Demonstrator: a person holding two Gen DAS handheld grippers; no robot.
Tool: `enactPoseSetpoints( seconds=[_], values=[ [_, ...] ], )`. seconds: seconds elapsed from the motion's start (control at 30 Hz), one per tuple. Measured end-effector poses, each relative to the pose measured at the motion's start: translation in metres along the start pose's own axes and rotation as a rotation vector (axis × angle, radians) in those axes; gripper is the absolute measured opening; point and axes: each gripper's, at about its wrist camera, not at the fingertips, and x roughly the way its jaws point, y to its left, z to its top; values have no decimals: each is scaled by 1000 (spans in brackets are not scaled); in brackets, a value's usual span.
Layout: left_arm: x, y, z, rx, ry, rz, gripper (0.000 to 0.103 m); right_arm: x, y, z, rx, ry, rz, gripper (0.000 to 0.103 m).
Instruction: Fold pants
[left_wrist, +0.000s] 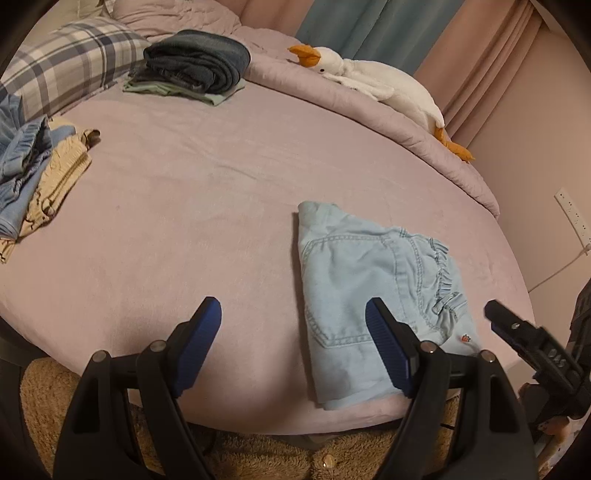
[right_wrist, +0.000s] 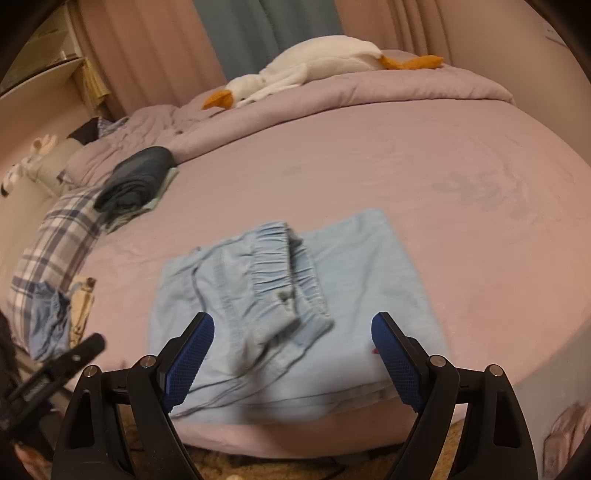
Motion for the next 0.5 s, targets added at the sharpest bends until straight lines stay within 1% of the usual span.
enactPoseSetpoints(
  seconds=[0.03, 0.17, 0.3, 0.33, 0.4, 0.47, 0.5],
  values=[
    [1, 2, 0, -4, 6, 0, 80, -1, 1, 1, 2, -2, 26, 87],
    [10, 5, -3, -9, 37, -1, 80, 0, 2, 1, 20, 9, 73, 87],
    [19, 5, -9, -2, 70, -16, 80, 2, 4, -1, 26, 20, 96, 87],
    [21, 5, -10, -1, 77, -15, 80, 3, 4, -2, 23, 19, 104, 85],
    [25, 5, -12, 1, 92, -14, 80, 9, 5, -2, 24, 33, 130, 74],
    [28, 4, -14, 3, 105, -18, 80, 17, 2, -4, 35, 59, 128, 71],
    [29, 4, -14, 5, 107, -20, 80, 20, 1, -5, 37, 65, 115, 65]
  ],
)
